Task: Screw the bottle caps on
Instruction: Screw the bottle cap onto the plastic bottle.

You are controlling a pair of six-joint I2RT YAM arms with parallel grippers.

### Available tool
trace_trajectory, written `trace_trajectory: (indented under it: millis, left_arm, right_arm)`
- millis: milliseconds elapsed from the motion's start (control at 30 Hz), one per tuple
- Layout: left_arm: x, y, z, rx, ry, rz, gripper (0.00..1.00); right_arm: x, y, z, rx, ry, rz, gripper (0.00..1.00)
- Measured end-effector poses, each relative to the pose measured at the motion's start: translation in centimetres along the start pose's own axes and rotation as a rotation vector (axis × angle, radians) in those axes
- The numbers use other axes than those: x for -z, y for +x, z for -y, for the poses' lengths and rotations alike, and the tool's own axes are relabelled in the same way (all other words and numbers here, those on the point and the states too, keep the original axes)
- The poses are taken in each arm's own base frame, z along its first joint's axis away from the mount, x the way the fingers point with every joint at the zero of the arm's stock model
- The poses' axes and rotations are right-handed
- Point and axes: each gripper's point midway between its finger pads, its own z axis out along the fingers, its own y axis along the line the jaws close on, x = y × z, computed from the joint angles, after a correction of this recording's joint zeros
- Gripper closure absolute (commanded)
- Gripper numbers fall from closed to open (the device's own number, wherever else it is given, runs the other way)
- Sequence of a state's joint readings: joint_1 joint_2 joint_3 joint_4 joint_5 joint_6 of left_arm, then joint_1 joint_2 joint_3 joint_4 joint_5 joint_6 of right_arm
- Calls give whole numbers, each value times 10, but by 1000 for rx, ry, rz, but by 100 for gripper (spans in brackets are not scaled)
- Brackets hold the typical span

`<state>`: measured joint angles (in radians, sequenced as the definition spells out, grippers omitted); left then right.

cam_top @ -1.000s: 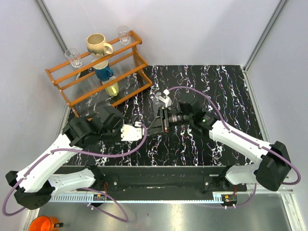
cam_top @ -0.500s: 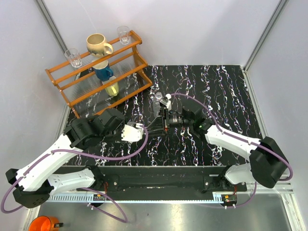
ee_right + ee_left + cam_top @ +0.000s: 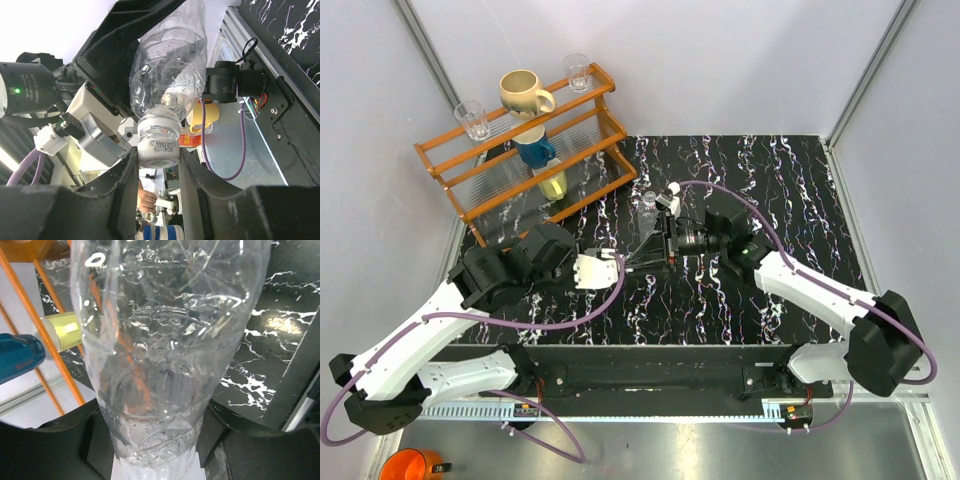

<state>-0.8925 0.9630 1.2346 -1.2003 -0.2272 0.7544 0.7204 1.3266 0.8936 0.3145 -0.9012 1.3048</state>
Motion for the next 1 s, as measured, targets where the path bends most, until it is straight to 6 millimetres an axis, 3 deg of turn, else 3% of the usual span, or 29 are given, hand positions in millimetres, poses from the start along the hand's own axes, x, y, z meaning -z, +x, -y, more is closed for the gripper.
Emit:
trace_trajectory:
  millis: [67, 133, 267, 500, 767, 1000]
  left_arm:
    - [0, -4, 3, 23, 16, 22, 81]
    - [-1, -9, 7, 47, 38, 49, 81]
    - [-6, -25, 12, 61, 73, 114, 81]
    - [-7, -33, 20, 65, 123, 153, 80]
    - [-19, -39, 26, 81, 136, 179, 80]
    - [-38, -41, 21, 107, 81, 180, 79]
  right_arm:
    - [2, 1, -5, 27, 19, -9, 55]
    - [4, 0, -10, 55, 36, -14, 43]
    - [6, -1, -18, 103, 62, -21, 43]
    - [11, 1, -19, 108, 118, -31, 43]
    - [26, -9, -8, 64, 195, 20, 78]
    - [38, -23, -3, 0, 238, 105, 92]
